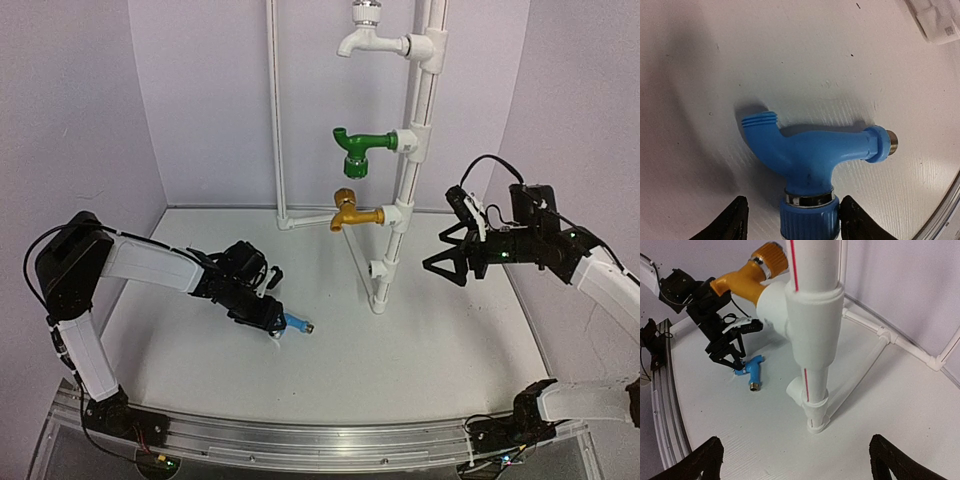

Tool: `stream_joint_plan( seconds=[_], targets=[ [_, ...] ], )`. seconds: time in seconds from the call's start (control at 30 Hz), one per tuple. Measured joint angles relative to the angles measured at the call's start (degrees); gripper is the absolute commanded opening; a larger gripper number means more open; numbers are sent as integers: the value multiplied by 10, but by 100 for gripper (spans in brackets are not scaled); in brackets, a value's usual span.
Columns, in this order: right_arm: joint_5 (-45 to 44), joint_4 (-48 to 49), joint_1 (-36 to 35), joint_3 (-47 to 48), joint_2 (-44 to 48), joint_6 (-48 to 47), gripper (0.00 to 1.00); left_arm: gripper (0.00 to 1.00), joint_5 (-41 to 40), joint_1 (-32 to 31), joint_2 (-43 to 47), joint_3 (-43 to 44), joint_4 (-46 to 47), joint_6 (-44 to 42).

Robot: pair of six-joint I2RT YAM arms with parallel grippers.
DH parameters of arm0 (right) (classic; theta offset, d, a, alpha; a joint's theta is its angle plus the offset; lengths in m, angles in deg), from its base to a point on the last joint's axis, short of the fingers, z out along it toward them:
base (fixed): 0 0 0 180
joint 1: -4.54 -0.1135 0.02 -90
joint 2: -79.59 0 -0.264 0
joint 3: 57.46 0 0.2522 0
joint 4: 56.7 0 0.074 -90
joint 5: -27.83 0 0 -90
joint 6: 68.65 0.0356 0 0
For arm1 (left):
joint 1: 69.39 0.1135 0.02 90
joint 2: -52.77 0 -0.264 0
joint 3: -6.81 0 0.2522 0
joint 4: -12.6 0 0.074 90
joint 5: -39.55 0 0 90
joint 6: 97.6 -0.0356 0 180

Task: Install the water faucets

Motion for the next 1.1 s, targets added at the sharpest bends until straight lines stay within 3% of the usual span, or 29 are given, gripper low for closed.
stream_joint_plan(
  seconds=[0.17, 0.37, 0.47, 0.77, 0.93, 1.1],
  targets=[
    [39, -69, -2, -1, -1, -47, 90, 42, -22, -17, -9, 6, -9, 12],
    [49, -130, -32, -1, -4, -94, 84, 16, -44, -23, -14, 11, -11, 31],
    [48, -143, -56, -1, -9, -106, 81, 7, -51, -24, -10, 4, 3, 50],
    [29, -112, -151, -1, -44, -98, 75, 2, -75, -41, 148, -123, 107, 92],
    [16, -41, -189, -1, -77, -61, 71, 1, -137, -106, 268, -171, 184, 80],
    [17, 13, -224, 7, -119, -19, 67, 0, -228, -194, 310, -179, 240, 31]
  ],
)
